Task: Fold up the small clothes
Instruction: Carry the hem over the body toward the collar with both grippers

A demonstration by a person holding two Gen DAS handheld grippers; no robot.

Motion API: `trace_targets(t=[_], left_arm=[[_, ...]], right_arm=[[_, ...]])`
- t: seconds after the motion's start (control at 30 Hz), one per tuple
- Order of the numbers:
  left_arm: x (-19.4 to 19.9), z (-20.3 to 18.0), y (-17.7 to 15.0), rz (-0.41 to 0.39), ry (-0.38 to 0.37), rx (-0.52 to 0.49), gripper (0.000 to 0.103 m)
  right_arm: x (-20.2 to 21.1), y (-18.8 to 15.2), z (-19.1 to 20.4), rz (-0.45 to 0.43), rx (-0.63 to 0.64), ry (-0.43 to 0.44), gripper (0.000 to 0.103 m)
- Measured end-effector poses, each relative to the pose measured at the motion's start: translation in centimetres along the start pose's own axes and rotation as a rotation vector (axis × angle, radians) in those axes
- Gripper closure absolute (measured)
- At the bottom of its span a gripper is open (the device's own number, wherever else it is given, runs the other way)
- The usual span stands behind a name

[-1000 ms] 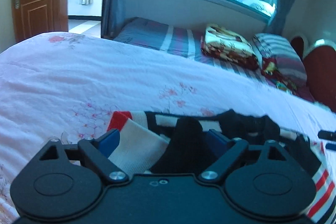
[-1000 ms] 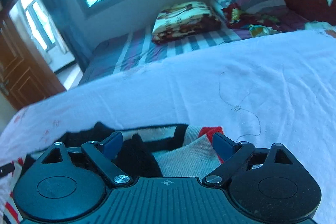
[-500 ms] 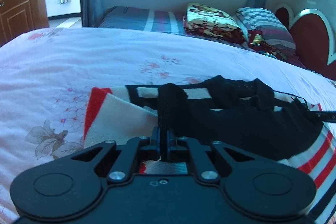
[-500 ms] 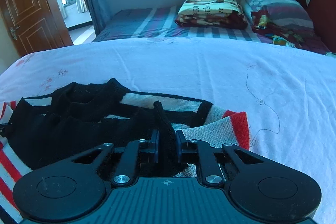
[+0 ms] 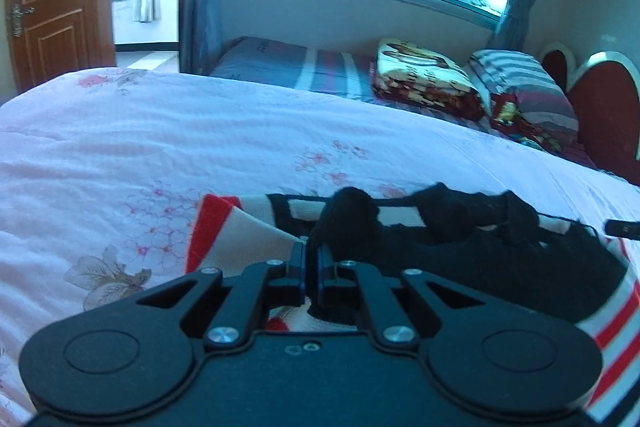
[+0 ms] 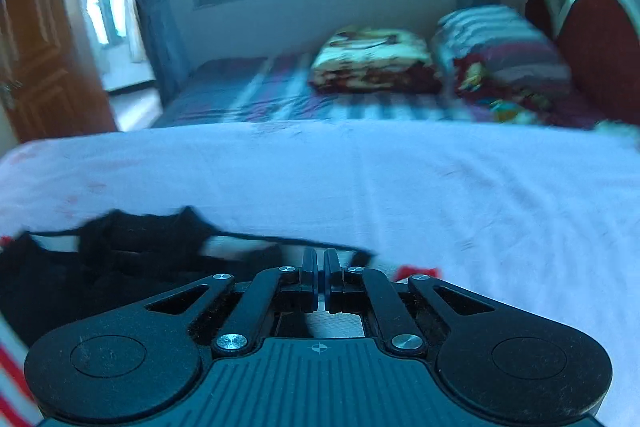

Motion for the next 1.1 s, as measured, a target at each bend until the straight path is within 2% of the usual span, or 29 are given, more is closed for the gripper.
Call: trace_targets(t=[0.07, 0.17, 0.2, 0.23, 0.3, 0.47, 0.53, 0.63, 0.67, 0.7, 0.73, 0.97, 1.03, 1.1], left_arm=[[-0.6, 0.4, 0.2, 0.011, -0.005, 0.044, 0.099], [-1.0, 0.2, 0.1, 0.005, 0.002, 0.038, 0.099], [-1.1, 0.2, -0.1, 0.011, -0.001, 0.036, 0.099], [-1.1, 0.1, -0.3, 0.013, -0.001, 0.028, 0.099], [-0.9, 0.0, -0.5, 0.016, -0.002, 0.007, 0.099], [-0.8, 0.0, -0.5, 0.024, -0.003, -0.003, 0.098], [-0.7, -0.1, -0.6, 0.024, -0.001, -0.013, 0.098], [-0.6, -0.4, -0.8, 0.021, 0.003, -0.031, 0.098], [-0.6, -0.4, -0.8, 0.019, 0.003, -0.032, 0.098], [-0.6, -0.4, -0.8, 0.014, 0.004, -0.031, 0.098], [-0.5, -0.3, -0.7, 0.007, 0.008, -0.03, 0.098], [-0.1, 0.1, 0.9, -0.064, 0.034, 0.008, 0.098], [-0.3, 0.3, 1.4, -0.07, 0.038, 0.023, 0.098], [-0.9, 0.5, 1.3, -0.044, 0.046, 0.028, 0.098]], right_arm=[[-0.5, 0.3, -0.3, 0.021, -0.063, 0.057, 0.103], [-0.9, -0.6, 0.8, 0.101, -0.05, 0.131, 0.103], [-1.1, -1.1, 0.9, 0.125, -0.044, 0.131, 0.099], [-1.2, -1.4, 0.8, 0.132, -0.049, 0.133, 0.086], [-1.1, -1.7, 0.7, 0.132, -0.092, 0.182, 0.07], [-1.3, -1.5, 1.4, 0.141, -0.081, 0.194, 0.063], [-1.4, -1.9, 2.1, 0.155, -0.052, 0.207, 0.063], [-1.4, -2.5, 3.1, 0.155, 0.035, 0.171, 0.065], [-1.5, -2.6, 3.5, 0.154, 0.048, 0.173, 0.073], [-1.5, -2.8, 3.6, 0.151, 0.051, 0.17, 0.095], [-1.4, -2.8, 3.6, 0.136, 0.053, 0.165, 0.097], [-0.6, -0.3, 2.3, -0.018, 0.03, 0.062, 0.098], [-1.2, -0.2, 2.0, 0.001, 0.025, 0.051, 0.098], [-2.5, -1.4, 2.1, 0.076, 0.04, 0.043, 0.098]])
Point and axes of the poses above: each gripper's, at about its wrist camera, not at the fingertips, and x roughly against the way its jaws point, z to its left, y to its top, the point moved 9 cm from there along -x, roughly the way its jaws point, and after that the axes turned 1 degree about x, right-handed, at the moved point
